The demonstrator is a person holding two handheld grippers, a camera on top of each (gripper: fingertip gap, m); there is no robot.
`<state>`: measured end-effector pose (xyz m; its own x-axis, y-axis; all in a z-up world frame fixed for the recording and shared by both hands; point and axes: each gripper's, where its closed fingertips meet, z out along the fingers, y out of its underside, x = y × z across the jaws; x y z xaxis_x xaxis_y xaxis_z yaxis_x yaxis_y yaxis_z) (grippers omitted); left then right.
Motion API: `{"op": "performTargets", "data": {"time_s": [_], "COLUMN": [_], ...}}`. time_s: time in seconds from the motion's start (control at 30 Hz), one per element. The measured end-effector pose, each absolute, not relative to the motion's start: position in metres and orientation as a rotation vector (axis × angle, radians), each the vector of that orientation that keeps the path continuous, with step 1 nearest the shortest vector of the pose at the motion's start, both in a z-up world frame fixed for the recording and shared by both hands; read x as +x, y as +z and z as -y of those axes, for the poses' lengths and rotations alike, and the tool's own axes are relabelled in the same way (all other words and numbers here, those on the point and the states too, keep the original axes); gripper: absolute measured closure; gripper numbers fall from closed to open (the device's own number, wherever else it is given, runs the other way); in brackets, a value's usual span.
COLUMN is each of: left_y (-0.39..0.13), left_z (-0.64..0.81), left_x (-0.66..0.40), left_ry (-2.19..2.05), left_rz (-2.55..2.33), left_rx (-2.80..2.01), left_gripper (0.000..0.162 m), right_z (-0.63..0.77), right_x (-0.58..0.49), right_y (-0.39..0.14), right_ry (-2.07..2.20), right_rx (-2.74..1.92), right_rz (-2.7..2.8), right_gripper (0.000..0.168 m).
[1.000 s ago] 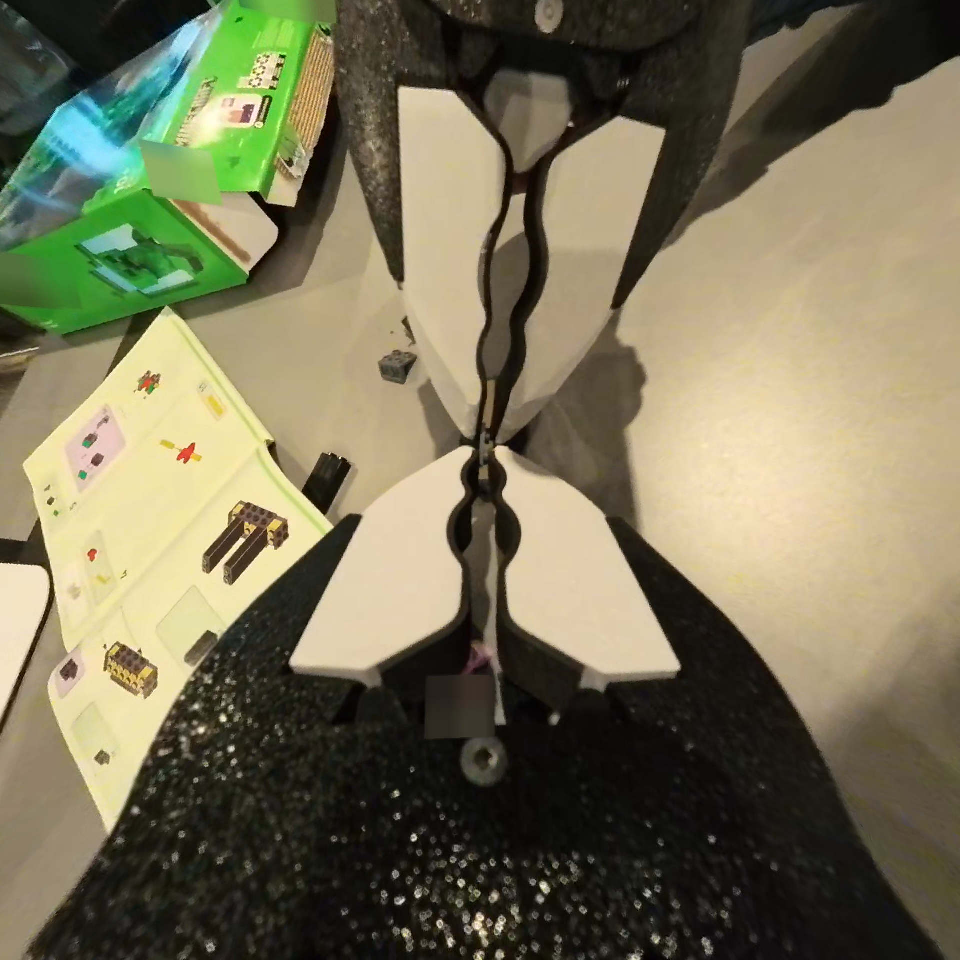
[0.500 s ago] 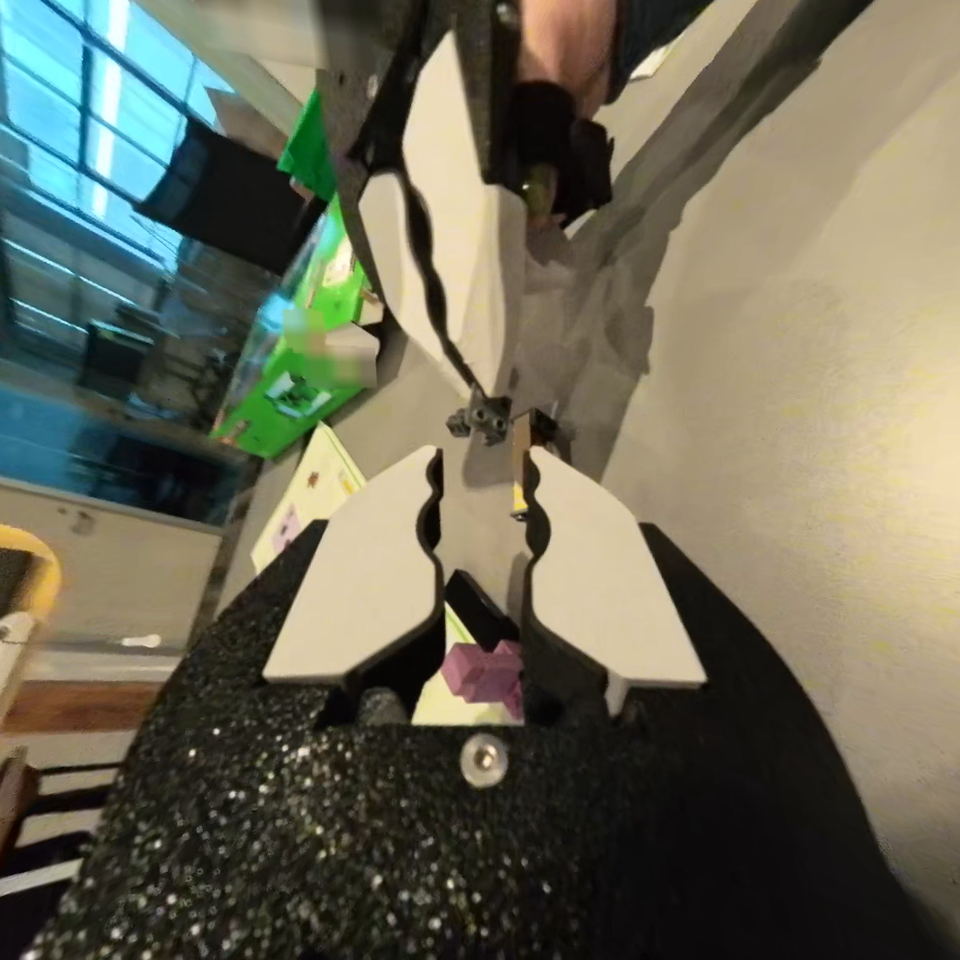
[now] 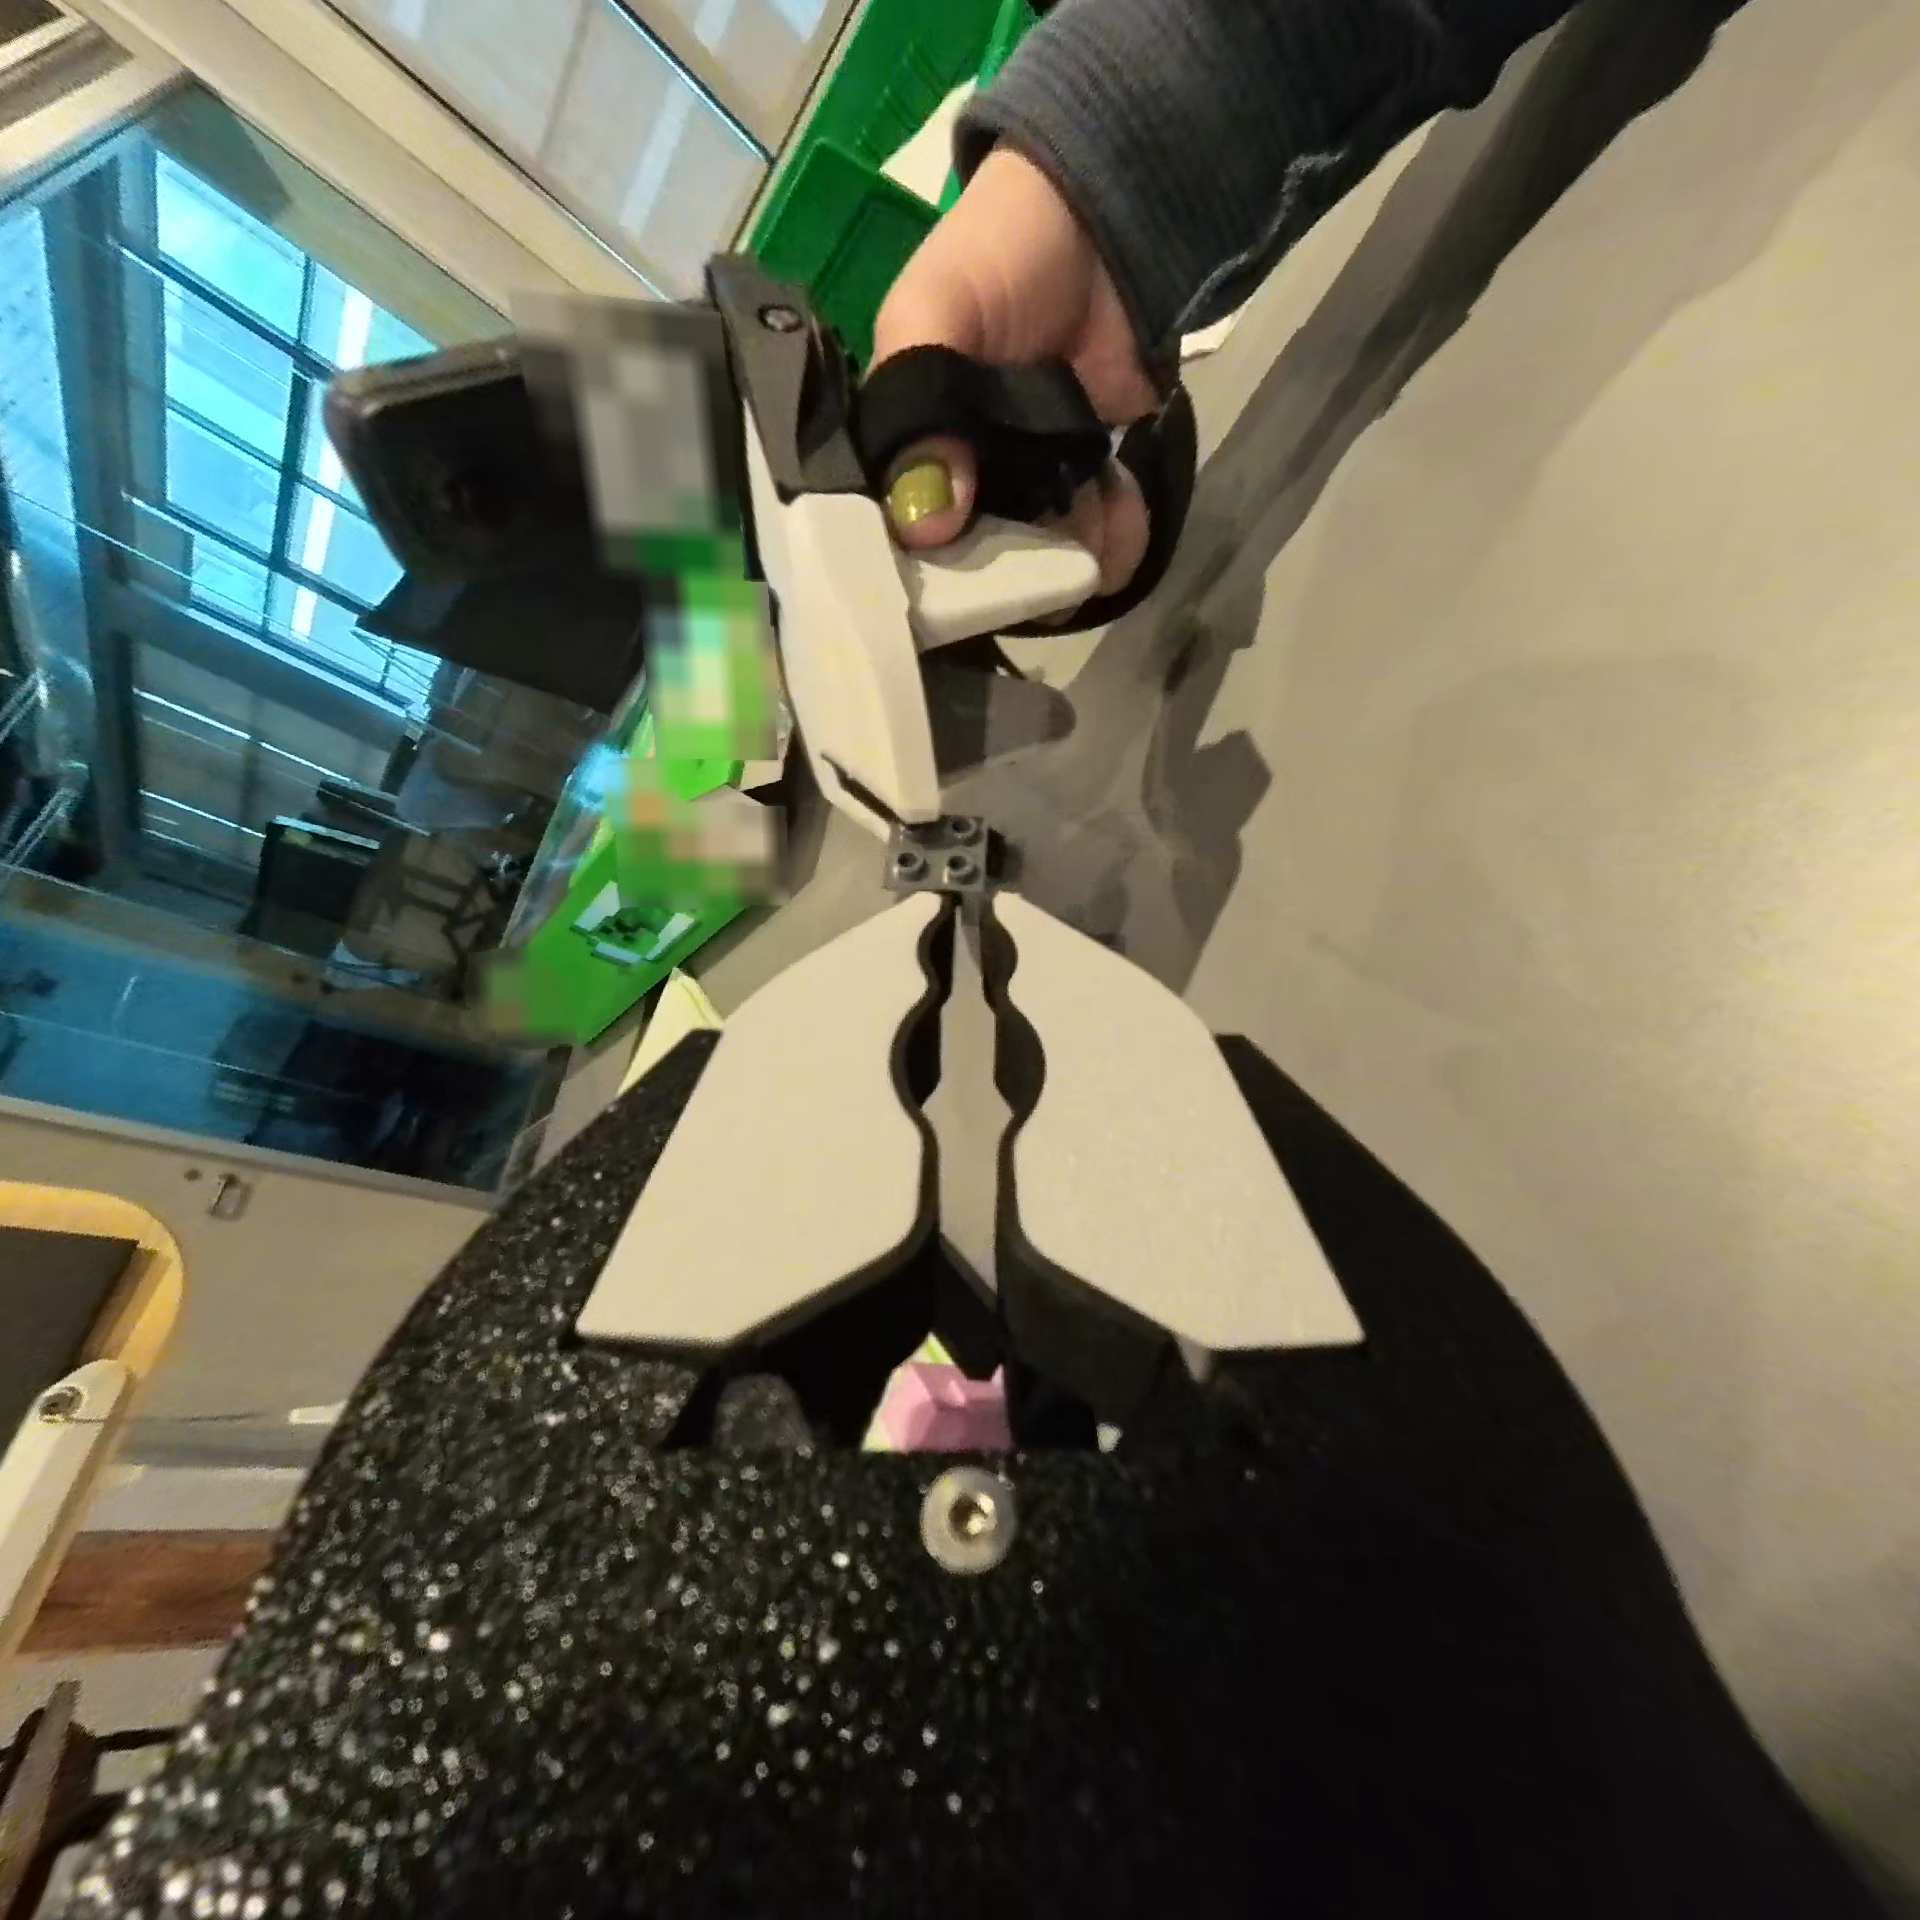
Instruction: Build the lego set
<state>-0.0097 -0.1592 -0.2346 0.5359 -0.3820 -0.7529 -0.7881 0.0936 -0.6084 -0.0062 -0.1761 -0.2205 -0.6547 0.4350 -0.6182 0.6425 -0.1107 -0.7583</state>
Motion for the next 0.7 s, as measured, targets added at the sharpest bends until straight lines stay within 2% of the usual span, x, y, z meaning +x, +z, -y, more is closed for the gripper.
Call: {"op": "performTargets", "data": {"time_s": [0.17, 0.23, 0.33, 0.47, 0.57, 0.7], "left_y": [-0.238, -0.24, -0.245, -0.251, -0.258, -0.265], "left_z": [0.156, 0.155, 0.154, 0.154, 0.155, 0.156], "left_x": [-0.015, -0.02, -0.023, -0.024, -0.024, -0.018], "left_ry": [0.363, 0.352, 0.27, 0.176, 0.126, 0.096], "left_rz": [-0.982, -0.935, -0.87, -0.811, -0.794, -0.816], "left_rx": [-1.602, -1.665, -1.754, -1.856, -1.936, -1.987], "left_gripper": [0.16, 0.16, 0.16, 0.16, 0.16, 0.16], "right_z": [0.172, 0.169, 0.168, 0.166, 0.163, 0.168], "right_x": [-0.009, -0.009, -0.009, -0.015, -0.018, -0.019], "right_y": [-0.223, -0.221, -0.223, -0.234, -0.243, -0.255], "right_ry": [-1.871, -1.898, -1.859, -1.573, -1.301, -1.067], "right_rx": [1.24, 1.224, 1.185, 1.138, 1.09, 0.979], "right_rz": [-2.046, -2.135, -2.456, -3.03, -3.32, -3.491], "right_gripper": [0.164, 0.149, 0.146, 0.144, 0.131, 0.14]}}
